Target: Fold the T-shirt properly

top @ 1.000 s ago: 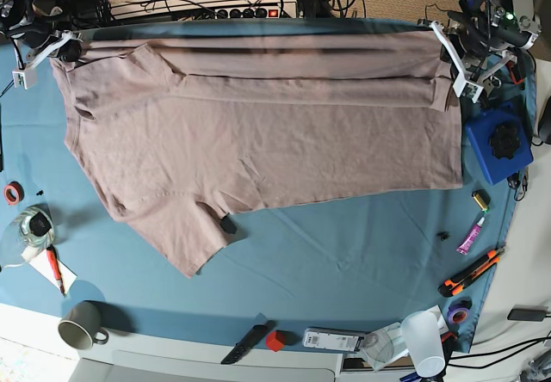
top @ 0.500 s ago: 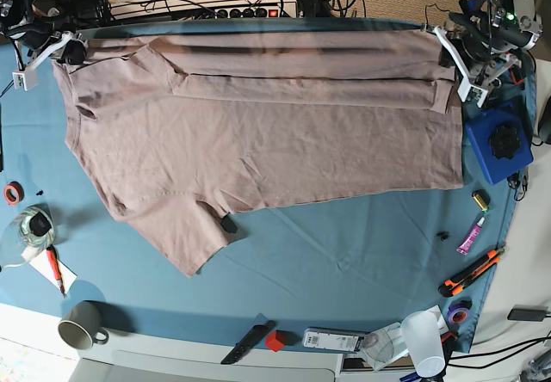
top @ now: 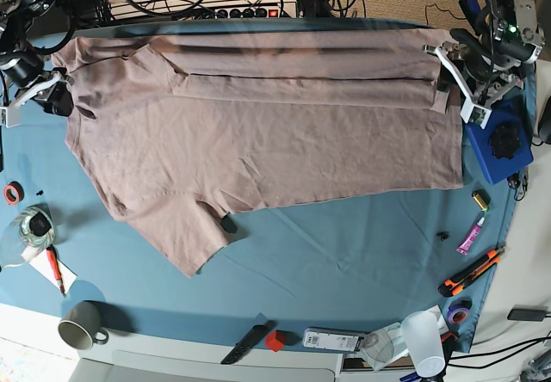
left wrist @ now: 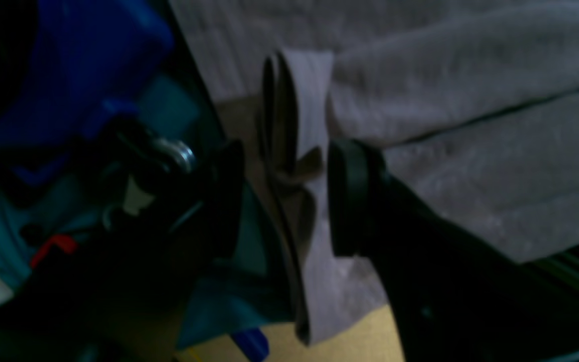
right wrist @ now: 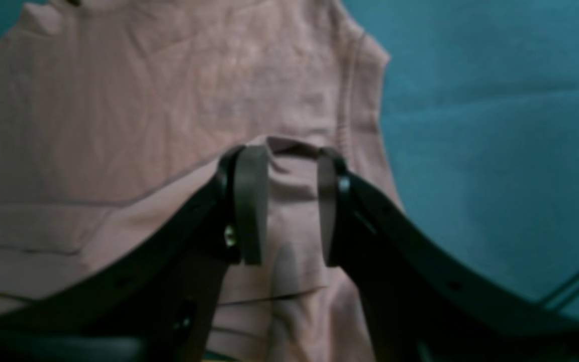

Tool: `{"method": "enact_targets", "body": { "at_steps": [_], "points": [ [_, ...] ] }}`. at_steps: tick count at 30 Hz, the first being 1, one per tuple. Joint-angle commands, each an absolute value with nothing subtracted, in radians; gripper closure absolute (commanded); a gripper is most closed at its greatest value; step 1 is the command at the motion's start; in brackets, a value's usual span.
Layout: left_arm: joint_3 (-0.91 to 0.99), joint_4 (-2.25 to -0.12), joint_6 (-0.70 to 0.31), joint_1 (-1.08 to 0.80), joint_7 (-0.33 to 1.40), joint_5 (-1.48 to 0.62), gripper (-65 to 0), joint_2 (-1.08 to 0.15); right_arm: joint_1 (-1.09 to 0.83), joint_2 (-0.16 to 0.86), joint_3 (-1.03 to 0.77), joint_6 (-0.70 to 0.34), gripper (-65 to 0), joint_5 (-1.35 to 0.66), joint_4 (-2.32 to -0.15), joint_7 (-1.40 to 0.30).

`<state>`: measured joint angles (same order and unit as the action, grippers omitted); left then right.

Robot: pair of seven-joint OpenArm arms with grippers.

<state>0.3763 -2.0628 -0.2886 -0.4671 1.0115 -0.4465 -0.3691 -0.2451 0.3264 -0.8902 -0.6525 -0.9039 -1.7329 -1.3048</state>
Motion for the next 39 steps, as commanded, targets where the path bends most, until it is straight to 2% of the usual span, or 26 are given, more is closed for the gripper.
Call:
{"method": "enact_targets", "body": {
  "at_steps": [1, 5, 13, 19, 25, 32, 39],
  "points": [
    [0.385, -2.082, -0.286, -0.462, 0.975, -0.45, -28.2, -0.382, -0.232, 0.347, -0.897, -0.649, -17.6, -0.913, -1.746, -1.267],
    [0.385, -2.081, -0.286, -0.456, 0.882, -0.45, -28.2, -0.382, -0.208, 0.347, -0.896, -0.63, -17.6, -0.881, -1.746, -1.232],
    [0.385, -2.062, -0.286, -0.347, 0.858, -0.45, -28.2, -0.382, -0.122, 0.347, -0.868, -0.601, -17.6, -0.762, -1.745, -1.19],
    [0.382, -1.951, -0.286, -0.249, 0.853, -0.45, -28.2, -0.383, -0.078, 0.347, -0.704, -0.539, -17.6, -0.572, -1.745, -1.087],
    [0.382, -1.895, -0.286, -0.197, 0.856, -0.45, -28.2, -0.383, 0.044, 0.347, -0.559, -0.491, -17.6, -0.378, -1.722, -1.035],
    [0.382, -1.895, -0.286, -0.199, 0.856, -0.45, -28.2, -0.382, 0.255, 0.35, -0.529, -0.479, -17.6, -0.35, -1.42, -0.992],
    [0.382, -1.895, -0.286, -0.199, 0.855, -0.45, -28.2, -0.382, 0.489, 0.384, -0.442, -0.546, -17.6, -0.352, -1.101, -0.986]
  ]
}}
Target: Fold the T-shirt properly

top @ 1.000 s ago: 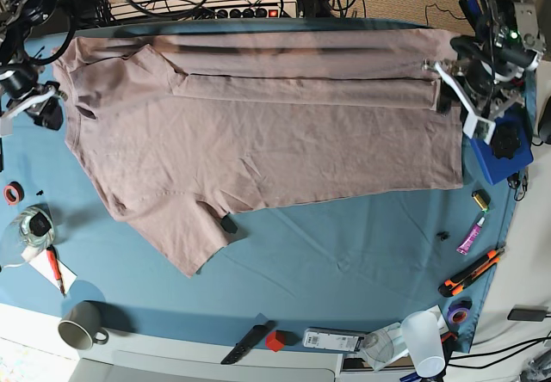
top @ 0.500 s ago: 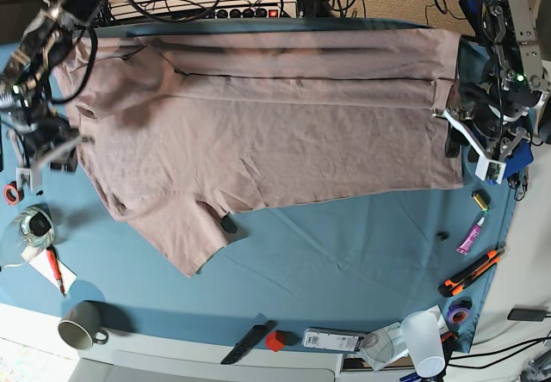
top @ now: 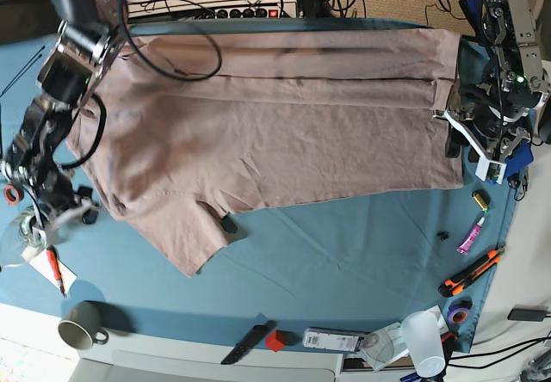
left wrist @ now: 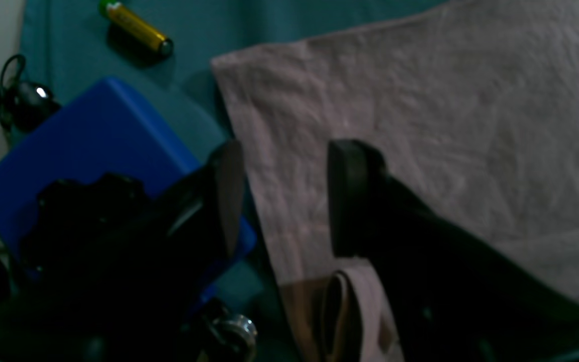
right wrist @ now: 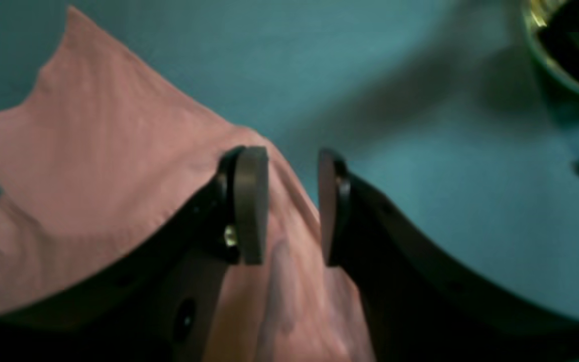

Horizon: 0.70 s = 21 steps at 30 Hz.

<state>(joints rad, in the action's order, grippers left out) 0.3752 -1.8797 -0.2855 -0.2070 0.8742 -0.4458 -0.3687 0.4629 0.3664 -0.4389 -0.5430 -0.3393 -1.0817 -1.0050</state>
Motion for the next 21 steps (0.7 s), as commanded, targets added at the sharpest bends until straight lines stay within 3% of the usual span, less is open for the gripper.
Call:
{"method": "enact_targets", "body": {
  "at_steps": [1, 7, 17, 21],
  "points": [
    [0.382, -1.895, -0.286, -0.199, 0.855, -0.45, -28.2, -0.382, 0.514, 0.389, -0.415, -0.544, -17.6, -0.34, -1.061, -0.987],
    [0.382, -1.895, -0.286, -0.199, 0.855, -0.45, -28.2, -0.382, 0.579, 0.401, -0.299, -0.501, -17.6, -0.321, -0.874, -0.995],
    [0.382, -1.895, -0.286, -0.196, 0.852, -0.45, -28.2, -0.382, 0.573, 0.393, -0.288, -0.5, -17.1, -0.313, -0.752, -0.995],
    [0.382, -1.895, -0.286, -0.197, 0.852, -0.45, -28.1, -0.382, 0.574, 0.394, -0.288, -0.499, -4.8, -0.313, -0.744, -1.05]
  ]
}}
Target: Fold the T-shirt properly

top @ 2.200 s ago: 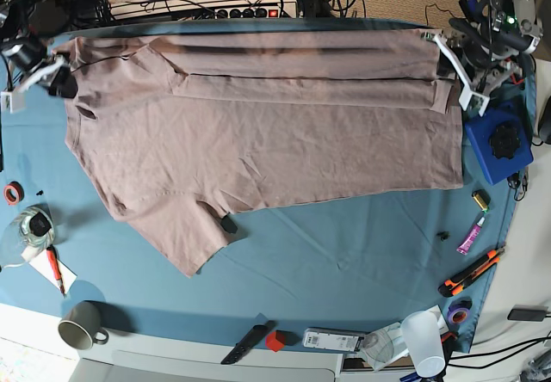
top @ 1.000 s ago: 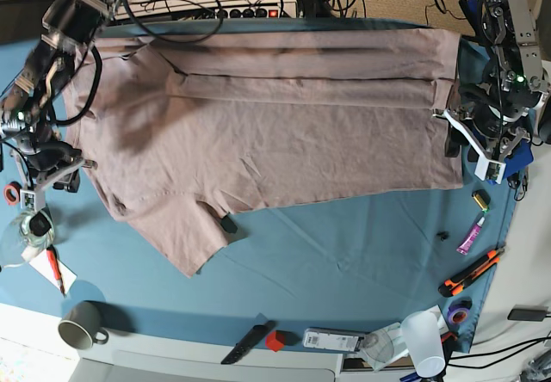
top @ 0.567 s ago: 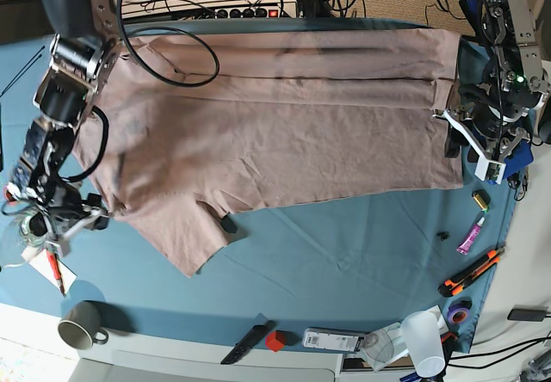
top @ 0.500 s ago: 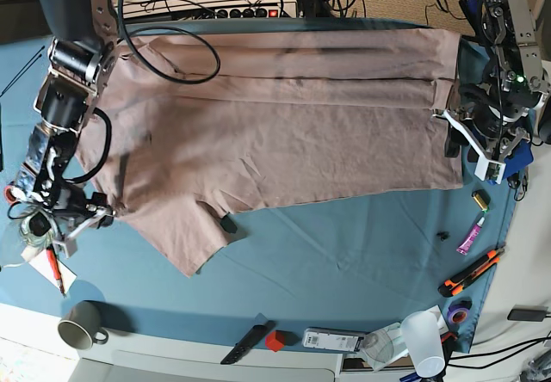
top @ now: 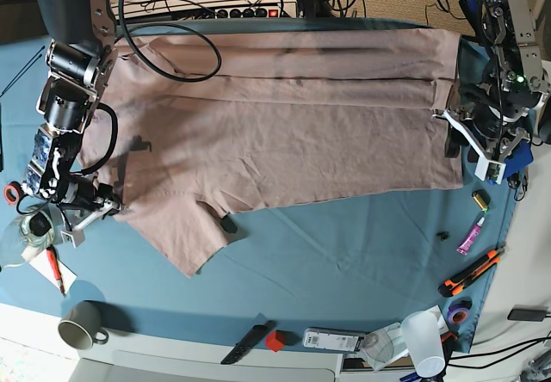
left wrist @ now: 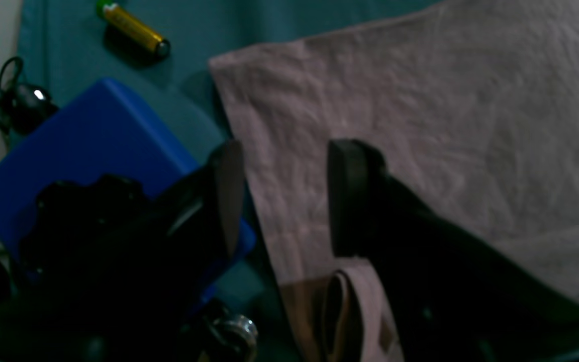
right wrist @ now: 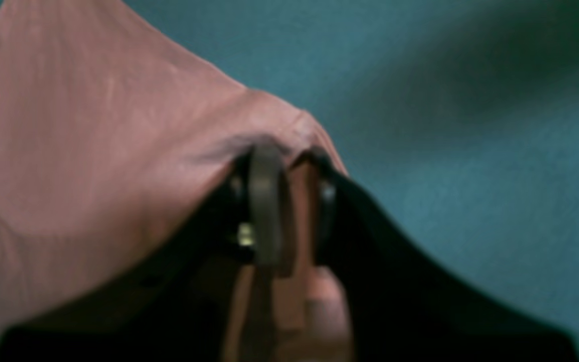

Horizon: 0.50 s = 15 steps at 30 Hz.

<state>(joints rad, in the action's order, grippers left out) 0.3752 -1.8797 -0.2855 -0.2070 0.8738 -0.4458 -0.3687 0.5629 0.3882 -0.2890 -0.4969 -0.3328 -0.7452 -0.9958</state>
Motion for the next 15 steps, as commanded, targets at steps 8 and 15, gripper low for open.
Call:
{"method": "enact_targets", "body": {
  "at_steps": [8, 15],
  "points": [
    [0.382, -1.895, -0.286, -0.196, 0.852, -0.45, -28.1, -0.382, 0.577, 0.394, -0.288, -0.501, 0.0, -0.314, -0.746, -1.193],
    [0.382, -1.895, -0.286, -0.196, 0.852, -0.45, -28.1, -0.382, 0.574, 0.399, -0.29, -0.569, 0.0, -0.397, -0.758, -1.248]
  ]
}}
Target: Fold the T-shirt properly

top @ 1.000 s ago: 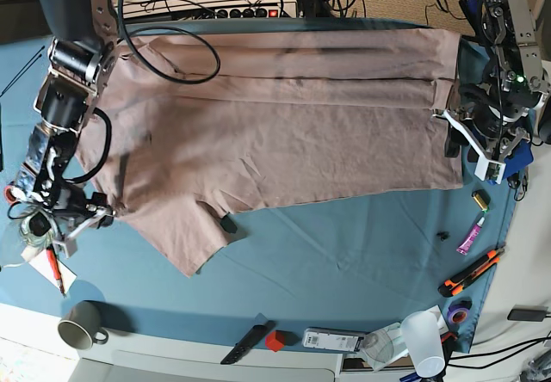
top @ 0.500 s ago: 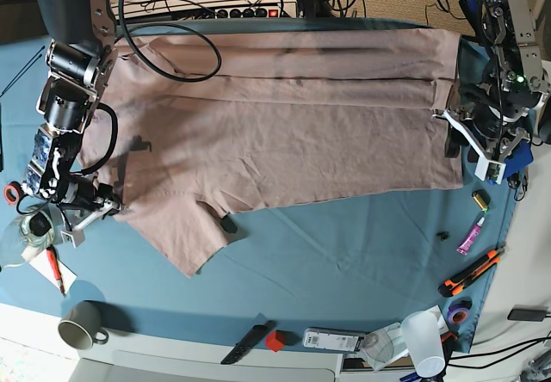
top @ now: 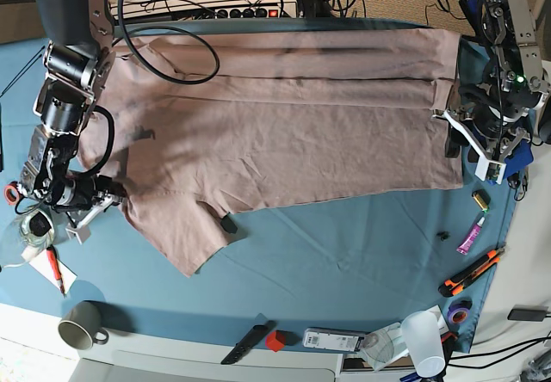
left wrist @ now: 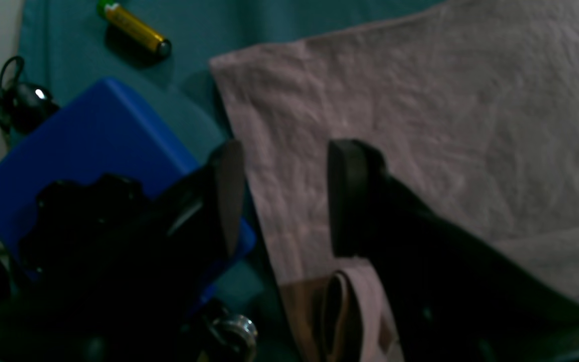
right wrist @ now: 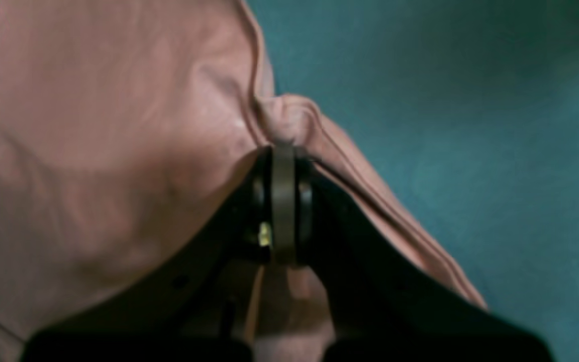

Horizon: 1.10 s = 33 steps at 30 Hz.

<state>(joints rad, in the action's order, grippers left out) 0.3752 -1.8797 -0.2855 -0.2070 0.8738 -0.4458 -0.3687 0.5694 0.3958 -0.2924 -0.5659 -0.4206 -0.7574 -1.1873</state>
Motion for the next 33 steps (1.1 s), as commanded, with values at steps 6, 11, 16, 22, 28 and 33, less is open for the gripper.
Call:
{"method": "enact_targets", "body": {
  "at_steps": [6, 11, 16, 22, 28, 33],
  "points": [
    [0.382, -1.895, -0.286, -0.196, 0.852, -0.45, -28.1, -0.382, 0.481, 0.399, -0.29, -0.571, 0.0, -0.48, -0.96, -1.329],
    [0.382, -1.895, -0.286, -0.196, 0.852, -0.45, -28.1, -0.382, 0.333, 0.399, -0.29, -0.569, 0.0, -0.596, -1.247, -1.396],
    [0.382, -1.895, -0.285, -0.197, 0.852, -0.45, -28.1, -0.376, 0.18, 0.399, -0.29, -0.573, 0.0, -0.613, -1.501, -1.396],
    [0.382, -1.895, -0.286, -0.196, 0.852, -0.45, -28.1, -0.374, 0.07, 0.399, -0.308, -0.579, 0.0, -0.608, -1.606, -1.29],
    [0.382, -1.895, -0.286, -0.197, 0.856, -0.45, -28.1, -0.371, 0.124, 0.399, -0.342, -0.58, 0.0, -0.519, -1.605, -1.294],
    [0.382, -1.895, -0.286, -0.197, 0.856, -0.45, -28.1, -0.371, 0.142, 0.399, -0.342, -0.577, -18.2, -0.456, -1.605, -1.228]
  ]
}}
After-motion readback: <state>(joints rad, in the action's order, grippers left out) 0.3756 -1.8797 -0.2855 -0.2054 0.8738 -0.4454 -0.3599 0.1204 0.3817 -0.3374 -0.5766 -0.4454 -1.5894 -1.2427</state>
